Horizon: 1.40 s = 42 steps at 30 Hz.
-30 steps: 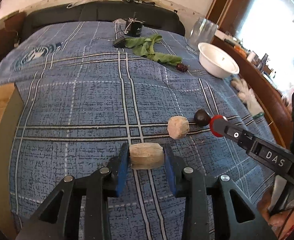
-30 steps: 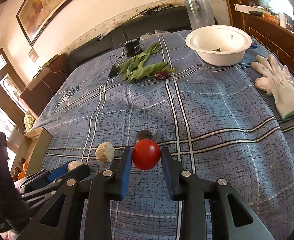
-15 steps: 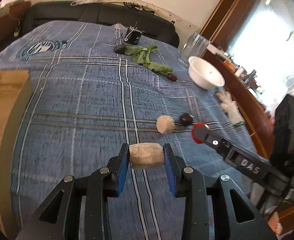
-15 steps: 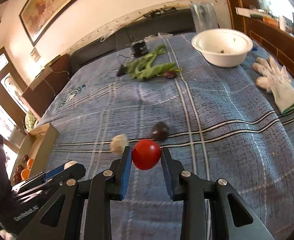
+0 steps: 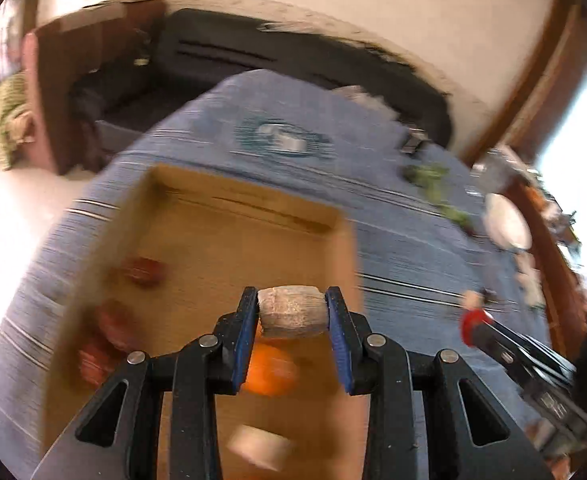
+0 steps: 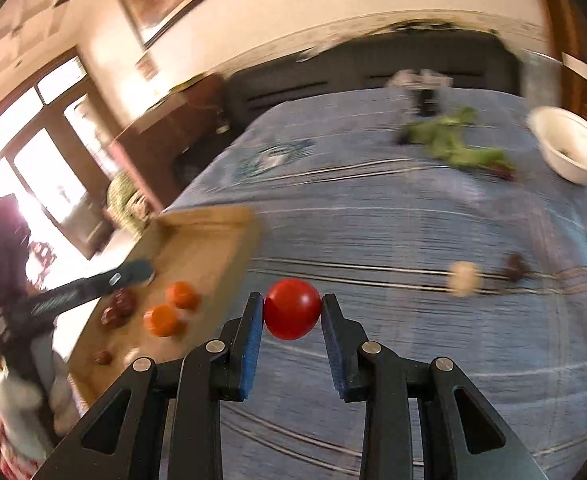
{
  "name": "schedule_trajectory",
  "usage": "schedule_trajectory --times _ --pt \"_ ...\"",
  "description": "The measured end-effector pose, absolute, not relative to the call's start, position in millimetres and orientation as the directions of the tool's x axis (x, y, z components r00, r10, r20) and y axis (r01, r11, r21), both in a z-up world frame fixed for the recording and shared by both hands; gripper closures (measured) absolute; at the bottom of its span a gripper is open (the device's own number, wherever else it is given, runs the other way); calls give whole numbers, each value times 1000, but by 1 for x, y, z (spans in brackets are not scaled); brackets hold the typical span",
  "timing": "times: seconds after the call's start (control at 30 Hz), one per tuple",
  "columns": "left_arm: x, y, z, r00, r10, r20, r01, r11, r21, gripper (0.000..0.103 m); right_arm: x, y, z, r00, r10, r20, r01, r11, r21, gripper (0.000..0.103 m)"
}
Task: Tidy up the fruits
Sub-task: 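Carry the cube and tomato into the box and open both tools, then lift both open tools out of the box and back over the table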
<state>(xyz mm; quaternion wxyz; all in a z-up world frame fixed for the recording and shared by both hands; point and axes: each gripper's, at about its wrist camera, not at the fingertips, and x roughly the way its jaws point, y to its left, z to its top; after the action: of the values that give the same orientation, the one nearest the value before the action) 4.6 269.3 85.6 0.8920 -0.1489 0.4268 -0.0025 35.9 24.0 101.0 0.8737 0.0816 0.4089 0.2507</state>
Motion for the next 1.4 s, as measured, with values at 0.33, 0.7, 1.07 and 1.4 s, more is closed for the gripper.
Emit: schedule_trajectory --times 0.33,0.7,1.07,1.4 --pt "43 337 54 556 -40 -830 -263 939 -222 70 69 146 84 444 499 -744 -492 830 264 70" --pt "66 342 39 529 -85 -844 -250 935 -250 66 110 193 52 392 434 -811 -500 841 208 70" --pt "7 327 93 664 -77 -744 -238 921 -308 51 76 148 87 480 488 -729 -474 844 253 50" --pt "-99 193 143 815 -99 -571 -76 959 -274 6 -2 9 103 637 442 -631 -231 891 391 35"
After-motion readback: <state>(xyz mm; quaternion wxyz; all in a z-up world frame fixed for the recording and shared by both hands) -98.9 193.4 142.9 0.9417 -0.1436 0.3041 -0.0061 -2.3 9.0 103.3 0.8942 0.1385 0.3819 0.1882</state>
